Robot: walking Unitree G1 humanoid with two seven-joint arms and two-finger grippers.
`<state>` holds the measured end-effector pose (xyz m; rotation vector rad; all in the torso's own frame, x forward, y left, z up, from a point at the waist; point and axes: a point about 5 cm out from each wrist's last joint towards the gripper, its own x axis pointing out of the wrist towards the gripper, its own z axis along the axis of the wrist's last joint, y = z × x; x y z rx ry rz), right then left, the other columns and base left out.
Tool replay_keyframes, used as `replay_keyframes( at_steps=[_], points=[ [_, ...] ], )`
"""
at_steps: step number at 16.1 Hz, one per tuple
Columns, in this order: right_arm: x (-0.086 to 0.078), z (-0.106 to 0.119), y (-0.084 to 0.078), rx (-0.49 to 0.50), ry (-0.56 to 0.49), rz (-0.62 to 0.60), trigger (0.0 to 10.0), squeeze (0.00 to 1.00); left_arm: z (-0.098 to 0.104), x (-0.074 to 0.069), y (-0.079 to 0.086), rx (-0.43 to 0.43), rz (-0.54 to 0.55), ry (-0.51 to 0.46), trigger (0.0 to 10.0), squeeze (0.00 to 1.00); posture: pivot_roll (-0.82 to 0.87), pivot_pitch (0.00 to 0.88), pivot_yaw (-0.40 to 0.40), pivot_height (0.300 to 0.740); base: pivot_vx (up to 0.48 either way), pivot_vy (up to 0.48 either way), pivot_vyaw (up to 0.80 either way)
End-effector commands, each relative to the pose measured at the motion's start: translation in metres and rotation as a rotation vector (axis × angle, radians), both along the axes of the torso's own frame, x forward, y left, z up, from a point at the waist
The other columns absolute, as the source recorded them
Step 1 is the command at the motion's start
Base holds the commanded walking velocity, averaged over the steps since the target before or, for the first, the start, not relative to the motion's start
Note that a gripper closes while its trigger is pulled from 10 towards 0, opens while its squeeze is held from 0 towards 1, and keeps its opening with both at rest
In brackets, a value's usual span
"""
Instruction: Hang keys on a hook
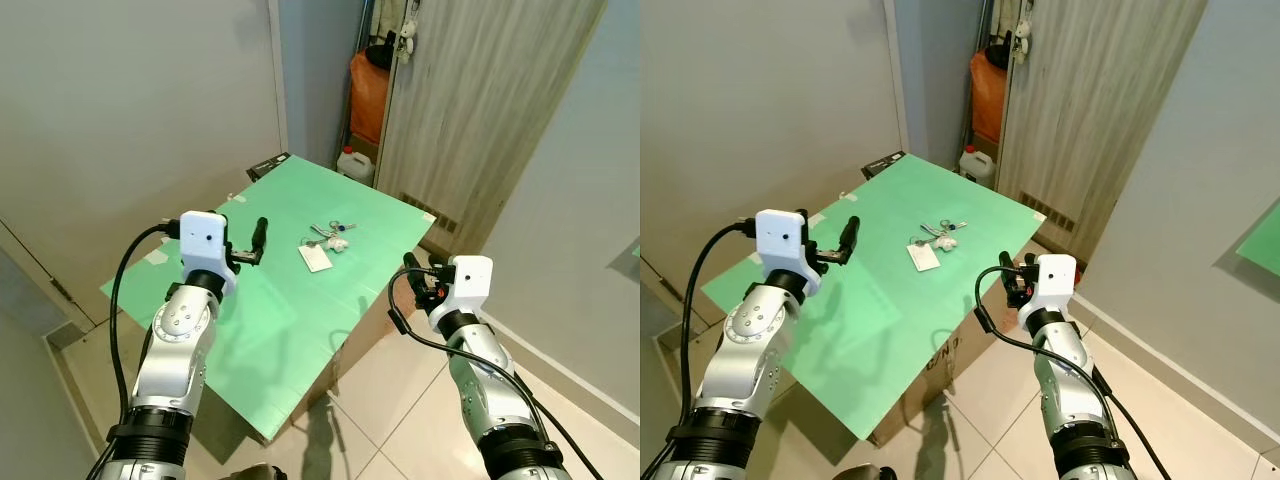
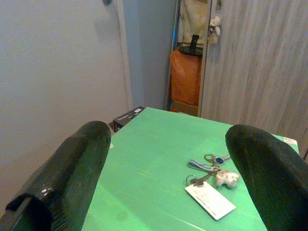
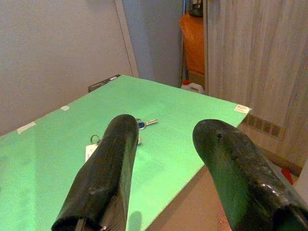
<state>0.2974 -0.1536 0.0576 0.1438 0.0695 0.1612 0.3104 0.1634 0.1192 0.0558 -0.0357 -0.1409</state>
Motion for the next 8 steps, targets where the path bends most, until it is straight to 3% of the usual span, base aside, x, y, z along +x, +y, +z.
replay_keyframes(
  at_steps=[1, 6, 8],
  points=[
    [0.0045, 0.0041, 0.0023, -0.015, -0.014, 0.011, 10.0, 0.00, -0.0035, -0.0010, -0.0015, 0.012, -0.001, 0.018, 10.0, 0.00, 0.00, 0.000, 0.027, 0.740, 0.000, 0.000, 0.00],
    [0.0071, 0.0030, 0.0050, -0.034, 0.001, 0.033, 10.0, 0.00, -0.0030, 0.0009, -0.0007, 0.006, 0.015, 0.017, 10.0, 0.00, 0.00, 0.000, 0.017, 0.740, 0.000, 0.000, 0.00],
    [0.0059, 0.0036, 0.0078, -0.054, -0.006, 0.063, 10.0, 0.00, -0.0056, -0.0008, -0.0006, 0.059, 0.028, 0.034, 10.0, 0.00, 0.01, 0.000, 0.006, 0.740, 0.000, 0.000, 0.00]
  ],
)
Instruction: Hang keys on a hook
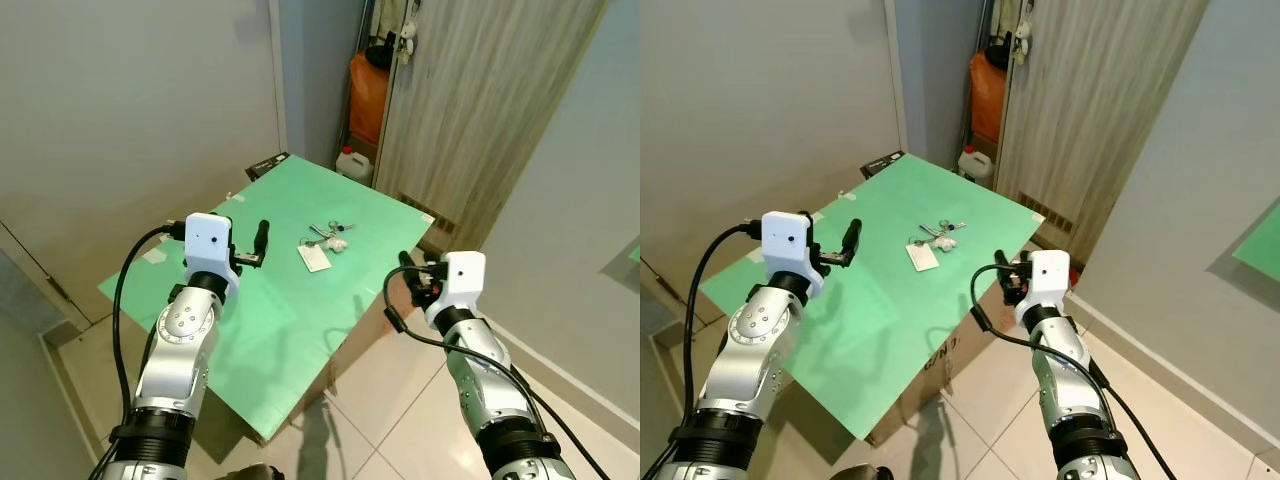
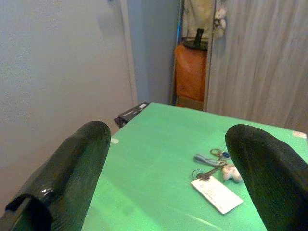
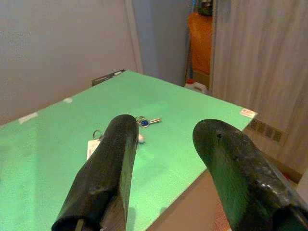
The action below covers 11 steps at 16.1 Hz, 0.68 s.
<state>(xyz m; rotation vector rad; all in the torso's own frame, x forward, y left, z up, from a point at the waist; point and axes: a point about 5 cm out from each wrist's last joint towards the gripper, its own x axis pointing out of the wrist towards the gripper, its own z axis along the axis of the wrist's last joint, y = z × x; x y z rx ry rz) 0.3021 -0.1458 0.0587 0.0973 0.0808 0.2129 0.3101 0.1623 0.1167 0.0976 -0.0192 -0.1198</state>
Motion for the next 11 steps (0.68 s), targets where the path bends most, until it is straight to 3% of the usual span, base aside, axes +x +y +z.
replay_keyframes(
  at_steps=[1, 5, 11],
  points=[
    [0.0002, 0.0016, 0.0016, -0.009, -0.009, 0.013, 10.0, 0.00, -0.0036, -0.0020, -0.0005, 0.016, 0.007, 0.018, 10.0, 0.00, 0.02, 0.000, 0.001, 0.740, 0.352, -0.322, 0.78],
    [-0.0003, 0.0008, 0.0067, -0.011, -0.007, 0.023, 10.0, 0.00, -0.0038, -0.0029, 0.0059, 0.017, 0.034, 0.019, 10.0, 0.00, 0.02, 0.000, 0.004, 0.740, 0.371, -0.296, 0.78],
    [-0.0026, -0.0032, 0.0081, -0.018, 0.012, 0.033, 10.0, 0.00, -0.0054, -0.0004, 0.0037, 0.054, 0.053, 0.035, 10.0, 0.00, 0.02, 0.000, 0.009, 0.740, 0.439, 0.000, 0.78]
  ],
)
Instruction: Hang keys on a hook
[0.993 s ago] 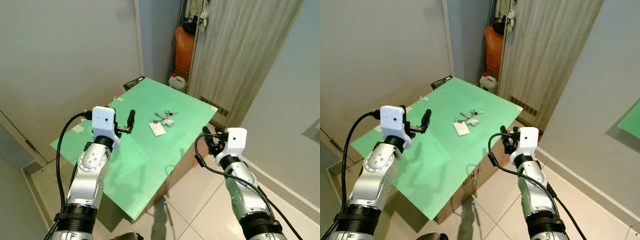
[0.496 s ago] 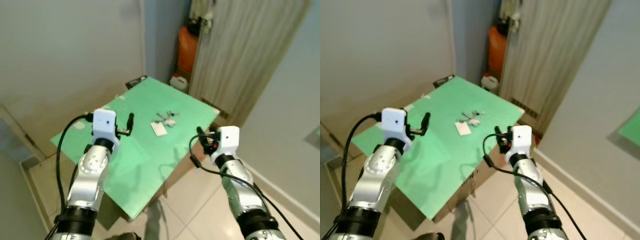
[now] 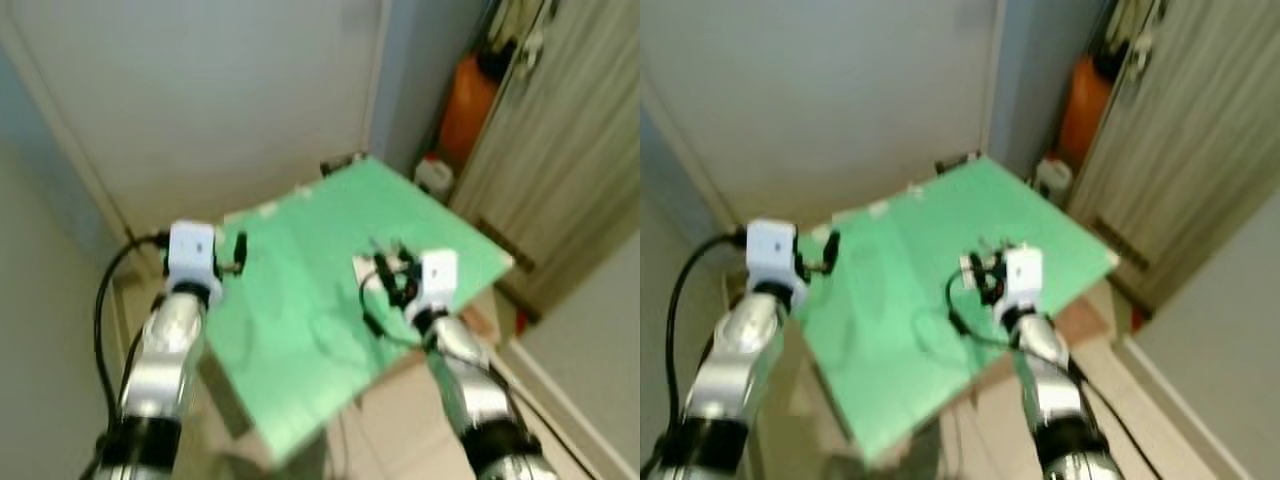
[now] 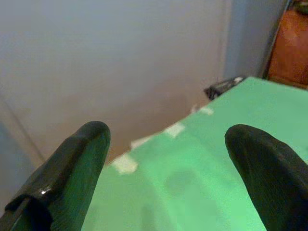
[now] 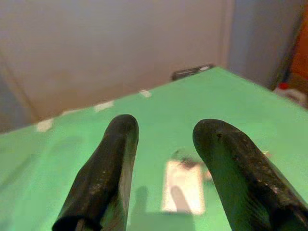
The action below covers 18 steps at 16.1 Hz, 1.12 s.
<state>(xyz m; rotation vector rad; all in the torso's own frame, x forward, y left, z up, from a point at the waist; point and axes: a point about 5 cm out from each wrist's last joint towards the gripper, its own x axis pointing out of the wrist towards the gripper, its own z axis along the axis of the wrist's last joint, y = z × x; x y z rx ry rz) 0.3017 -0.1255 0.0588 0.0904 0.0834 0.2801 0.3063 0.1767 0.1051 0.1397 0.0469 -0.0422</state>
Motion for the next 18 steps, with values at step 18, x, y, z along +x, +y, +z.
replay_keyframes(
  at_steps=[18],
  points=[
    [-0.007, -0.007, 0.002, -0.038, 0.037, 0.040, 10.0, 0.00, 0.004, -0.003, -0.030, 0.020, -0.094, -0.008, 10.0, 0.00, 0.02, 0.000, 0.011, 0.740, 0.092, -0.216, 0.03]
  ],
)
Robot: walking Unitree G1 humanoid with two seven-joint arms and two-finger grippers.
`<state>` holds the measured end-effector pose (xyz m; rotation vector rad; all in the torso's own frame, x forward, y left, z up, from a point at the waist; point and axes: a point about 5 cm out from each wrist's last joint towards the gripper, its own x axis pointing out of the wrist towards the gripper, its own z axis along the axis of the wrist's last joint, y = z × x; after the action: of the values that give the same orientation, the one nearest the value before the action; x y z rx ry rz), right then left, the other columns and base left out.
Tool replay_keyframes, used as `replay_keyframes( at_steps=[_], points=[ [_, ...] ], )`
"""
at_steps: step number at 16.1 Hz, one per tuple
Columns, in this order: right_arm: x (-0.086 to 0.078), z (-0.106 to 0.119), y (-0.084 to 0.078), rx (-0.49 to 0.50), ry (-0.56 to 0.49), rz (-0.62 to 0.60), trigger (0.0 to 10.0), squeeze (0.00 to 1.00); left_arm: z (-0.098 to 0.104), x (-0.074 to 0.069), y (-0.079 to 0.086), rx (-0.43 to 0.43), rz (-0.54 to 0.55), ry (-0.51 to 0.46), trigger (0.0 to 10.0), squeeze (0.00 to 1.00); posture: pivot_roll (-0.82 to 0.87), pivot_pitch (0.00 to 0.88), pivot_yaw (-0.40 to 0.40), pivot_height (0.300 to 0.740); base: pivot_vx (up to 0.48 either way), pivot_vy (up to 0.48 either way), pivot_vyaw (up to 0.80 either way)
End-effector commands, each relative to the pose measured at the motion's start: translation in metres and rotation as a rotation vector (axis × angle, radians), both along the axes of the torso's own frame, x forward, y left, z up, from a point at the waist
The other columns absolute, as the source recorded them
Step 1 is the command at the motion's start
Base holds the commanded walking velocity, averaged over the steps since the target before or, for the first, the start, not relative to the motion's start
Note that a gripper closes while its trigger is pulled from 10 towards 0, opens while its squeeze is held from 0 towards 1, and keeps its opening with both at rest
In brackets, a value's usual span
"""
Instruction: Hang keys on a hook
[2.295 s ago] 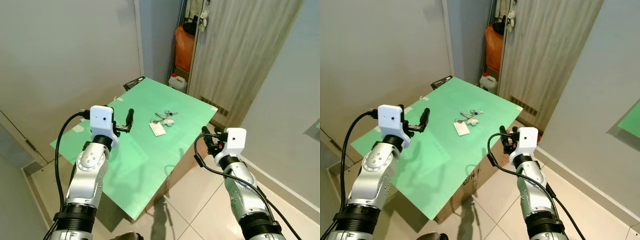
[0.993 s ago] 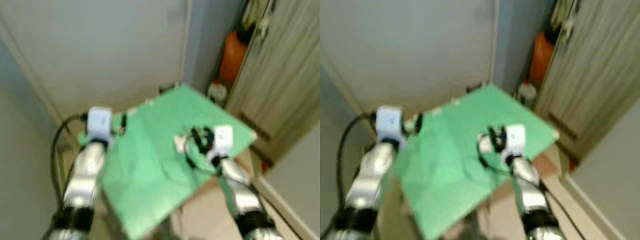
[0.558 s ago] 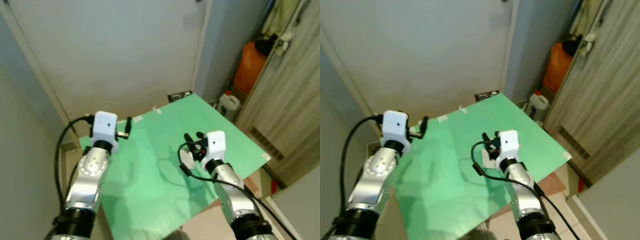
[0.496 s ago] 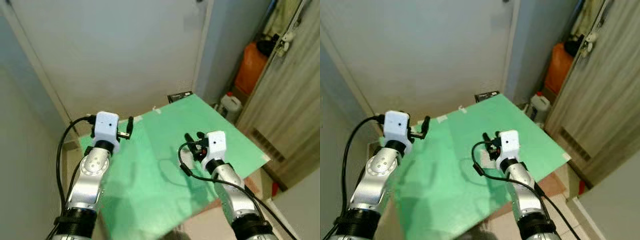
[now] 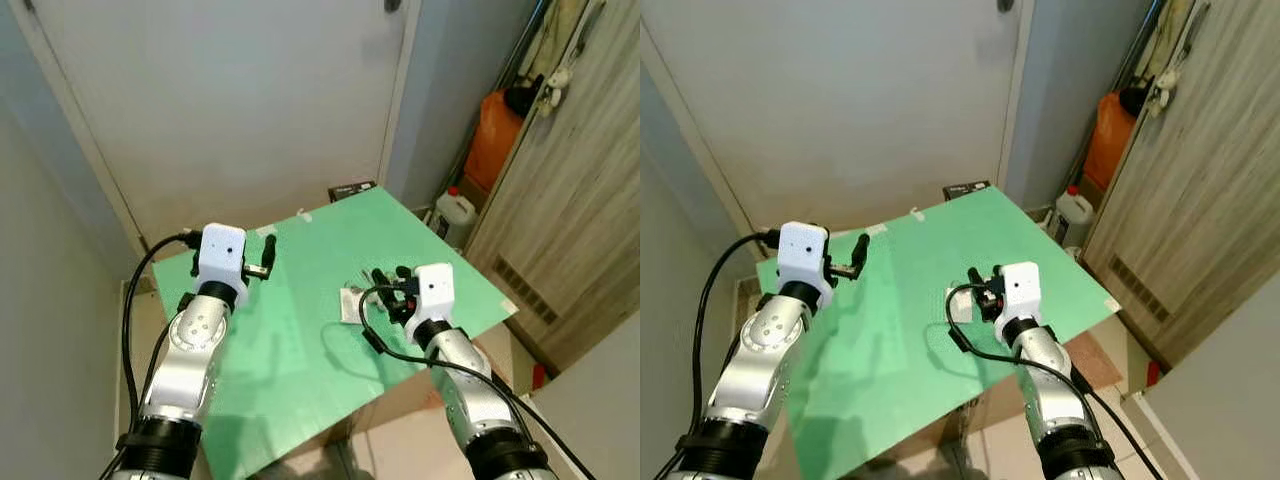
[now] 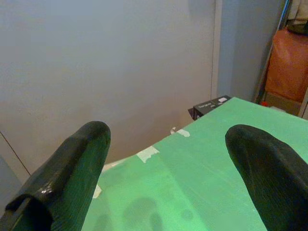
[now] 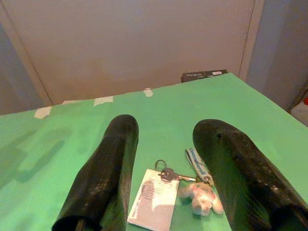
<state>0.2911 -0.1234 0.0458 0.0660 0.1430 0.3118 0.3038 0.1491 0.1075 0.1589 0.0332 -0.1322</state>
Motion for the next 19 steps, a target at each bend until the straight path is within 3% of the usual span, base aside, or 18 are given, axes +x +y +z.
replay_keyframes(
  at_steps=[1, 4, 13, 16, 19],
  points=[
    [0.004, 0.006, 0.000, -0.002, -0.019, 0.003, 10.0, 0.00, 0.002, 0.000, -0.005, 0.012, -0.010, -0.006, 10.0, 0.00, 0.02, 0.000, 0.007, 0.740, 0.266, -0.398, 0.77],
    [0.005, 0.006, -0.001, -0.008, -0.013, 0.007, 10.0, 0.00, 0.002, -0.001, -0.006, 0.022, -0.008, -0.002, 10.0, 0.00, 0.03, 0.000, 0.004, 0.740, 0.264, -0.399, 0.75],
    [0.003, 0.002, 0.002, 0.008, 0.002, -0.005, 10.0, 0.00, 0.003, 0.006, 0.004, 0.070, -0.005, 0.022, 10.0, 0.00, 0.03, 0.000, 0.020, 0.740, 0.309, -0.363, 0.00],
    [0.003, 0.002, 0.003, 0.009, 0.002, -0.009, 10.0, 0.00, 0.004, 0.011, -0.004, 0.060, -0.080, 0.032, 10.0, 0.00, 0.03, 0.000, 0.023, 0.740, 0.105, -0.120, 0.00],
    [0.002, 0.002, 0.003, 0.012, 0.000, -0.006, 10.0, 0.00, 0.009, 0.029, -0.019, 0.024, -0.140, 0.052, 10.0, 0.00, 0.03, 0.000, 0.022, 0.740, 0.000, 0.000, 0.00]
  ],
)
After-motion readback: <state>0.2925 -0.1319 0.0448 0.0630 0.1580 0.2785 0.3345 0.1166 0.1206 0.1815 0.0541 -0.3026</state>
